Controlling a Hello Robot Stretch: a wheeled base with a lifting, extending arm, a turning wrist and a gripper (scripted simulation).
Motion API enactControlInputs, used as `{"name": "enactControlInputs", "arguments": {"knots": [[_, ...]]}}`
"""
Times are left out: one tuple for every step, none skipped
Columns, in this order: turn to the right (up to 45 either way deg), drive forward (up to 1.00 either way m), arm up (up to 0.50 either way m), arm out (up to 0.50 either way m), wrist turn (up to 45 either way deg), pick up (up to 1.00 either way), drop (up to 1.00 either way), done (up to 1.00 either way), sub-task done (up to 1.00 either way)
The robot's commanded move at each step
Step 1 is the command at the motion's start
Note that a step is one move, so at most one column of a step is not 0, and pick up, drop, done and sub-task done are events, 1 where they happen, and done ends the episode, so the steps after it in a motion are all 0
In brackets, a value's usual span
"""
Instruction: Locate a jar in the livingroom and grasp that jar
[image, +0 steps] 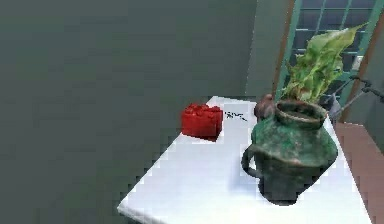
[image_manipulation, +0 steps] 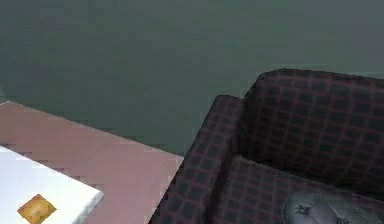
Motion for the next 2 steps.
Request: {"name": "enactControlInputs", "arguments": {"knots": [[0.0,0.1,0.0,0.0,0.0,0.0,0.0,0.0,0.0],[-45.0,0.0,0.0,0.0,0.0,0.0,0.0,0.0,0.0]]}}
